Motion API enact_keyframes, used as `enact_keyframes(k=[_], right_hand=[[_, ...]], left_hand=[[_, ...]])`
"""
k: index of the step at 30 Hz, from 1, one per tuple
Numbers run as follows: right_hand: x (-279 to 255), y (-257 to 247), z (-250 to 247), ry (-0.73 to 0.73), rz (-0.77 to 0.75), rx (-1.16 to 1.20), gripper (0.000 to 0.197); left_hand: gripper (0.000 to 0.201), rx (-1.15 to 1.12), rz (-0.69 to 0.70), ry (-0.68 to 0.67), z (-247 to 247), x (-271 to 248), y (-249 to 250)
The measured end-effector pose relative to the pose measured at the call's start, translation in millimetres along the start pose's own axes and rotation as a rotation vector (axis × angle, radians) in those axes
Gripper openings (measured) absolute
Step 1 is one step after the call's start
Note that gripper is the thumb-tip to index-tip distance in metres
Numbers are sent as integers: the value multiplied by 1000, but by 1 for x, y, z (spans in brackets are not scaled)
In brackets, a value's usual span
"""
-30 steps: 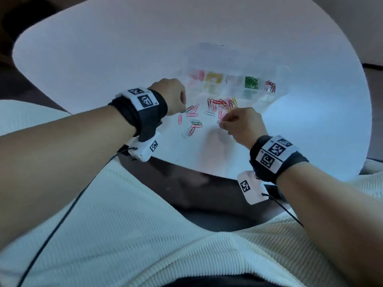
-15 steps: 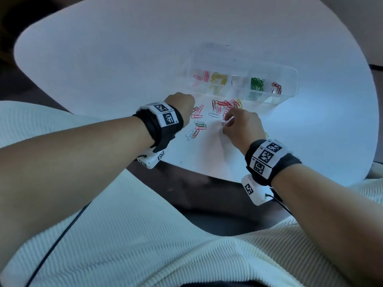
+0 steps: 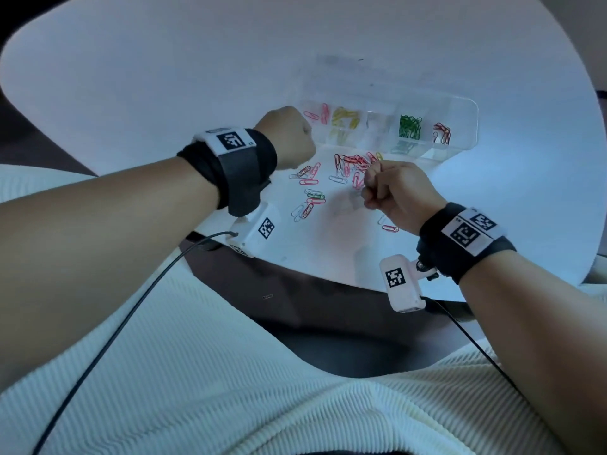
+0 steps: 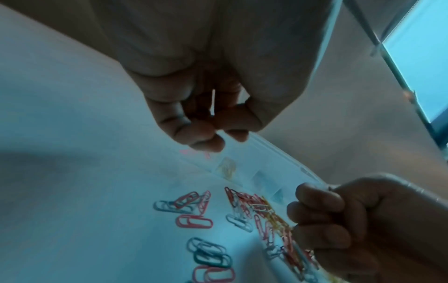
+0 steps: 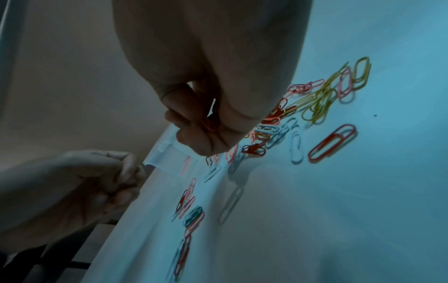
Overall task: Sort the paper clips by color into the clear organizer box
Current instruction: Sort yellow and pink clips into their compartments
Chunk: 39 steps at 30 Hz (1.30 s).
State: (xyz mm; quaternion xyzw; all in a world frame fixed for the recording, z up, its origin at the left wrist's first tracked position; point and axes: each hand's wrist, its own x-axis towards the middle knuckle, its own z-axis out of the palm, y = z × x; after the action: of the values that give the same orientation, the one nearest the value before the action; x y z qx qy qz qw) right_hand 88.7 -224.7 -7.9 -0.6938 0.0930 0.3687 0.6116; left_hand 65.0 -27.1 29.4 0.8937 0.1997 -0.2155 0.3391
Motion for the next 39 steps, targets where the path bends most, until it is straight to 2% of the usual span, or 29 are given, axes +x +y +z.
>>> enact_keyframes(k=[4,5,9,13,15,19,26,31,39], right_hand=[[5,-1,1,11,-12,19,28],[8,-1,1,42,-37,-60,23],[16,4,1,211,-183,-694,5],[18,16,2,284,-216,-942,20],[18,18,3,304,-222,-964,21],[15,14,5,285,-224,-951,8],[15,10,5,316,-182,-1028,13],[14,12,10,242,-134,-1039,12],[12,10,9,252,-169,-1084,12]], left_hand=[[24,-146,-9,-22,-1,2,3],[25,-159,-1,-17,1,3,1],[22,-58,70,5,17,8,-9],[20,158,133,36,27,14,-20],[22,231,133,35,29,17,-25],[27,264,124,40,29,20,-32],[18,316,126,67,27,19,-26],[13,244,130,60,28,17,-25],[2,86,101,58,23,20,-21]])
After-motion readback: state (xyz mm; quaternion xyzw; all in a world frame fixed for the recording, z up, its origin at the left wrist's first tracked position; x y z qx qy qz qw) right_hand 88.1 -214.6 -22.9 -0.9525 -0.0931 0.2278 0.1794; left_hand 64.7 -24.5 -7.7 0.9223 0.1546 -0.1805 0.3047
